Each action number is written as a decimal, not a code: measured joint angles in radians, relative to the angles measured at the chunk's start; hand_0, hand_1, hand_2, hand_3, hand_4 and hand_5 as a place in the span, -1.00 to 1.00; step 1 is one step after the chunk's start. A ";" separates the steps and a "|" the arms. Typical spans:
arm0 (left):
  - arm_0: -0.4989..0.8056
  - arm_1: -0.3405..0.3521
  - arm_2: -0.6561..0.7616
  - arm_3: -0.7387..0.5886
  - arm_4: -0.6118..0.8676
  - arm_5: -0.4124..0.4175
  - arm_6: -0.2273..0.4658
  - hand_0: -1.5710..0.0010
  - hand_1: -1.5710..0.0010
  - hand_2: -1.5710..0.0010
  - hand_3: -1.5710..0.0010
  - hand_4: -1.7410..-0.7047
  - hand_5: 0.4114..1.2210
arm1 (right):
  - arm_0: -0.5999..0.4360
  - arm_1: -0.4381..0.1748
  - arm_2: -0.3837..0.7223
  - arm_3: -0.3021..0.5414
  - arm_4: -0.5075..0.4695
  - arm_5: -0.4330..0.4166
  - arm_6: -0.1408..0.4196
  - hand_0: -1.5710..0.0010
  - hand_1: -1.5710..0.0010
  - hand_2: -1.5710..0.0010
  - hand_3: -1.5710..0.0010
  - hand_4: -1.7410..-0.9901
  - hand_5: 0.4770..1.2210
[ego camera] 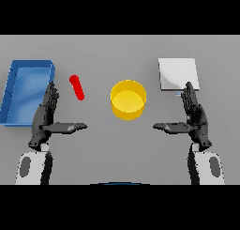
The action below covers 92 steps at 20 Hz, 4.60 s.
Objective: Pick up the red beaker and tilt it to pour out 1 green nut into yellow bowl. Pick up the yellow bowl and place it on the metallic measuring scale.
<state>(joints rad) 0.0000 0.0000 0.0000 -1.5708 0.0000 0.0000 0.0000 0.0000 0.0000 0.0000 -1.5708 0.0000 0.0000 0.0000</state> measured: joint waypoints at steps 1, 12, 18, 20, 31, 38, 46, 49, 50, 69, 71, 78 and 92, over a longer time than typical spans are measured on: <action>0.001 0.001 0.001 -0.001 0.001 0.000 -0.001 1.00 1.00 1.00 1.00 0.16 -0.39 | 0.000 0.001 0.000 0.000 0.000 -0.001 0.000 1.00 1.00 1.00 1.00 0.78 -0.73; 0.132 0.087 -0.106 -0.210 -0.118 -0.033 0.032 1.00 1.00 1.00 1.00 0.16 -0.40 | 0.092 -0.072 0.131 -0.127 0.282 -0.071 -0.104 1.00 1.00 1.00 1.00 0.70 -0.69; 0.056 0.096 -0.093 -0.121 -0.124 -0.042 0.105 1.00 1.00 1.00 1.00 0.15 -0.43 | 0.080 -0.074 0.123 -0.135 0.219 -0.021 -0.083 1.00 1.00 1.00 1.00 0.47 -0.60; -0.008 0.077 -0.086 -0.042 -0.119 -0.042 0.131 1.00 1.00 1.00 1.00 0.10 -0.42 | 0.068 -0.070 0.115 -0.127 0.198 -0.011 -0.079 1.00 1.00 1.00 1.00 0.42 -0.60; -0.291 0.091 -0.014 0.337 -0.142 -0.043 -0.026 1.00 1.00 1.00 1.00 0.04 -0.40 | 0.082 -0.072 0.112 -0.129 0.188 -0.002 -0.097 1.00 1.00 1.00 1.00 0.36 -0.59; -0.420 0.078 0.005 0.503 -0.182 0.005 -0.035 1.00 1.00 1.00 1.00 0.03 -0.35 | 0.097 -0.079 0.104 -0.136 0.176 0.004 -0.101 1.00 1.00 1.00 1.00 0.34 -0.56; -0.516 0.033 0.090 0.693 -0.119 0.019 -0.186 0.90 0.88 0.80 0.83 -0.27 -0.14 | 0.090 -0.074 0.100 -0.144 0.168 0.000 -0.085 1.00 1.00 1.00 1.00 0.33 -0.55; -0.548 0.008 0.108 0.748 -0.123 0.067 -0.221 0.30 0.25 0.16 0.07 -0.48 0.31 | 0.086 -0.081 0.098 -0.148 0.178 -0.006 -0.065 1.00 1.00 1.00 1.00 0.34 -0.54; -0.548 0.003 0.108 0.761 -0.137 0.098 -0.220 0.04 0.00 -0.08 -0.13 -0.57 0.45 | 0.083 -0.079 0.095 -0.135 0.178 -0.007 -0.066 1.00 1.00 1.00 1.00 0.34 -0.54; -0.576 0.053 0.059 0.584 -0.081 0.012 -0.171 -0.98 -0.98 -0.98 -0.98 -0.97 0.78 | 0.111 -0.075 0.110 -0.143 0.197 -0.011 -0.117 1.00 1.00 1.00 1.00 0.39 -0.52; -0.580 0.066 0.037 0.575 -0.100 0.011 -0.159 -0.98 -0.98 -0.98 -0.98 -0.97 0.79 | 0.113 -0.077 0.116 -0.151 0.214 -0.018 -0.142 1.00 1.00 1.00 1.00 0.39 -0.51; -0.608 0.139 -0.102 0.523 -0.242 0.005 -0.083 -0.99 -0.99 -0.99 -0.99 -0.99 0.75 | 0.103 -0.076 0.119 -0.153 0.234 -0.032 -0.104 1.00 1.00 1.00 1.00 0.46 -0.51; -0.871 0.275 -0.559 0.588 -0.724 -0.170 0.130 -1.00 -1.00 -1.00 -0.90 -0.92 0.96 | 0.110 -0.073 0.118 -0.165 0.210 -0.011 -0.084 1.00 1.00 1.00 1.00 0.47 -0.47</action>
<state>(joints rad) -0.8708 0.2748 -0.5593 -0.9833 -0.7237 -0.1697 0.1295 0.1098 -0.0733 0.1181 -1.7355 0.2099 -0.0109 -0.0836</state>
